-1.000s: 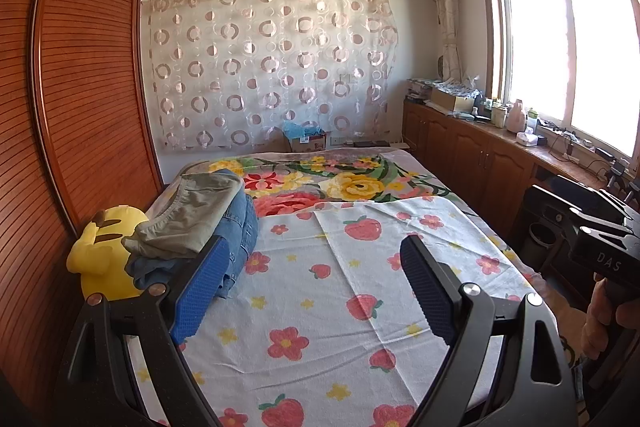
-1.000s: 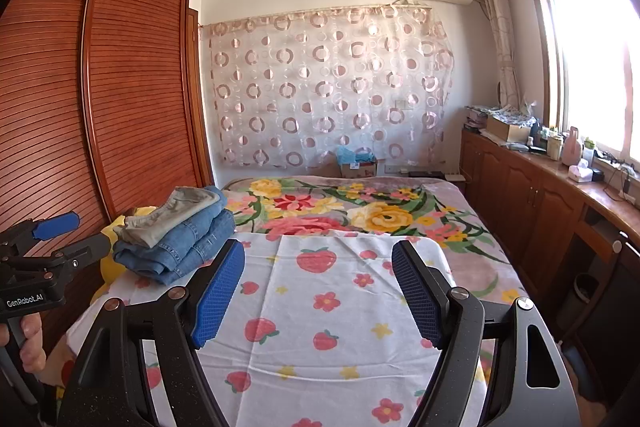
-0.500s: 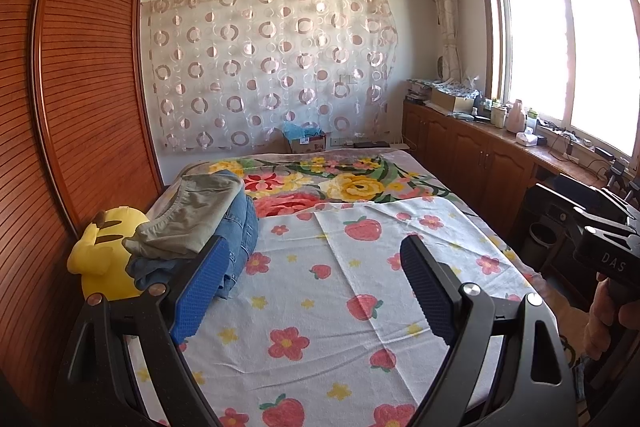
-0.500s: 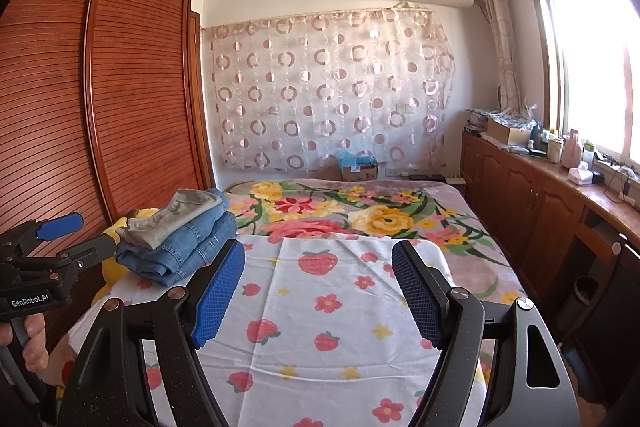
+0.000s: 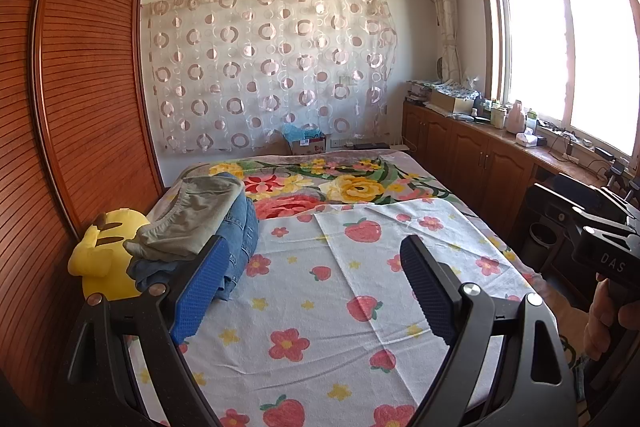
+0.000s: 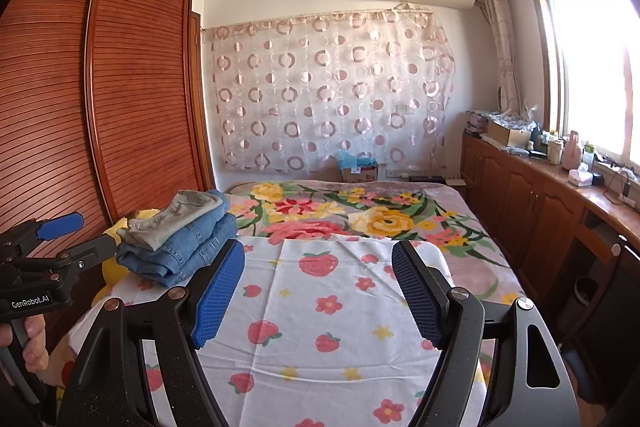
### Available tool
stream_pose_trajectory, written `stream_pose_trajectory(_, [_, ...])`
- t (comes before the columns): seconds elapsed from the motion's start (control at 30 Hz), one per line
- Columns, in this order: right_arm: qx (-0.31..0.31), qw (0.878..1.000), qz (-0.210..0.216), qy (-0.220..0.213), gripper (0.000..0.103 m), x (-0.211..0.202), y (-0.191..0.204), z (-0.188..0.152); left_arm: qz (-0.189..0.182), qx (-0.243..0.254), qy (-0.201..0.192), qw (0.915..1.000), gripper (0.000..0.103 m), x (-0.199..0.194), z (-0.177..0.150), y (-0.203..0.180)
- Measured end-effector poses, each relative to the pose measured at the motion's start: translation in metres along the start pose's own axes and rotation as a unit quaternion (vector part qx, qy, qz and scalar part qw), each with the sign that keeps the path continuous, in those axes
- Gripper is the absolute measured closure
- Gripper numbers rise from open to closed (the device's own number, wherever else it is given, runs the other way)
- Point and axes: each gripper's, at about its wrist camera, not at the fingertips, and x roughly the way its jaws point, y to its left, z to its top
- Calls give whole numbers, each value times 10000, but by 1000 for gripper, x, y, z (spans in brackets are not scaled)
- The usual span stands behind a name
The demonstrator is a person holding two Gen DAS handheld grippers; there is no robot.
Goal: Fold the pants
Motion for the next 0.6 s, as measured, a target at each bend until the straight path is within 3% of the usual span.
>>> stream_pose_trajectory(0.6, [6, 10000, 1, -4, 25, 0, -1, -2, 1, 2, -9, 10000, 15, 0, -1, 0])
